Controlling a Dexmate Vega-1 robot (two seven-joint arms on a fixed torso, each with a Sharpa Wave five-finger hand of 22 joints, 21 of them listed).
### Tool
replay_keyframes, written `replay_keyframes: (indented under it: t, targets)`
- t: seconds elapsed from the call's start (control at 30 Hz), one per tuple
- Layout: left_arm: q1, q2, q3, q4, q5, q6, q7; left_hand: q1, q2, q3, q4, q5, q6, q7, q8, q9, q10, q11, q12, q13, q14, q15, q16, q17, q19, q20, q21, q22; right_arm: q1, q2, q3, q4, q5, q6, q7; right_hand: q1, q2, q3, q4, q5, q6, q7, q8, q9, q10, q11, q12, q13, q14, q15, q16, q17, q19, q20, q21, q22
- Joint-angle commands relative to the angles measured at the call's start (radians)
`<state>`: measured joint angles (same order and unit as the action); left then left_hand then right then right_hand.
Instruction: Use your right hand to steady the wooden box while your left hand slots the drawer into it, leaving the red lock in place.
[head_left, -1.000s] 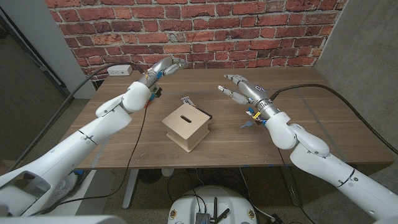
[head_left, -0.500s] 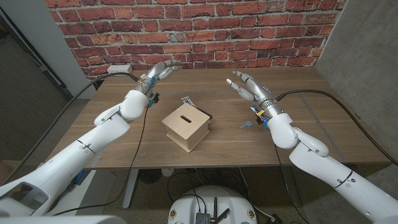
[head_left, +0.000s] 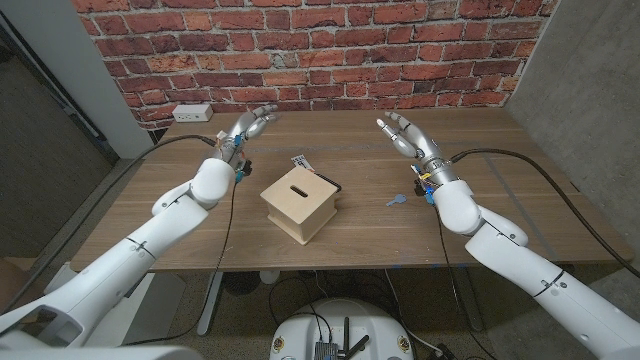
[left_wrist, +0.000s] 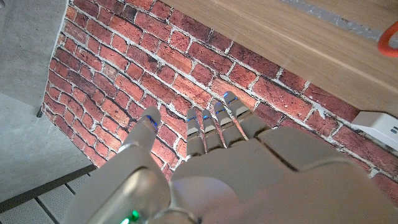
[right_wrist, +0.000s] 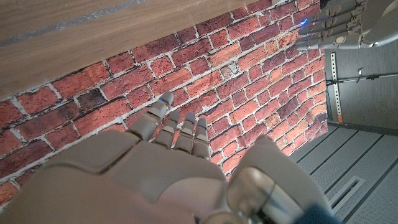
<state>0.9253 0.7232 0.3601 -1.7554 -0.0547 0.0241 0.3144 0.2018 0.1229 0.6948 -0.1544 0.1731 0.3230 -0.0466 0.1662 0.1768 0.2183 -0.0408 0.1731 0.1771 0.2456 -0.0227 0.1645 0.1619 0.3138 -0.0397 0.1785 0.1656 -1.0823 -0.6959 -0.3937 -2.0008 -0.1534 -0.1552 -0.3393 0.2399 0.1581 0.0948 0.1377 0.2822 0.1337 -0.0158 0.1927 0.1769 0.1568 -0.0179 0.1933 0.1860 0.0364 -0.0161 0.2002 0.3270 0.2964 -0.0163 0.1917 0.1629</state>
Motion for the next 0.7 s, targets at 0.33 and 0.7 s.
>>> replay_keyframes:
  t: [0.33,0.7]
  targets:
    - [0.019,-0.084,0.005,0.17,-0.103,-0.186,0.055,-0.028,0.016,-0.008,0.016,-0.002,-0.018,0.014,0.008,0.0,-0.027,0.005,0.004,0.0,-0.035,0.005,0.003,0.006,-0.024,-0.034,0.0,0.001,0.045,0.05,0.029,0.17,0.282,0.137,0.016,0.006,0.009,-0.001,0.006,0.007,0.003,0.004,0.006,0.003,0.008,0.001,0.004,0.003,0.012,0.001,0.007,0.002,0.009,-0.001,-0.005,0.003]
    - [0.016,-0.114,0.006,0.224,-0.144,-0.234,0.057,-0.023,0.022,-0.005,0.01,0.0,-0.036,0.014,0.007,-0.001,-0.056,0.015,0.003,0.0,-0.06,0.002,0.001,0.003,-0.04,-0.039,0.0,0.001,0.073,0.099,0.035,0.304,0.422,0.248,0.044,0.006,0.009,-0.001,0.006,0.007,0.003,0.004,0.006,0.003,0.008,0.001,0.004,0.003,0.012,0.001,0.007,0.002,0.009,-0.001,-0.005,0.003]
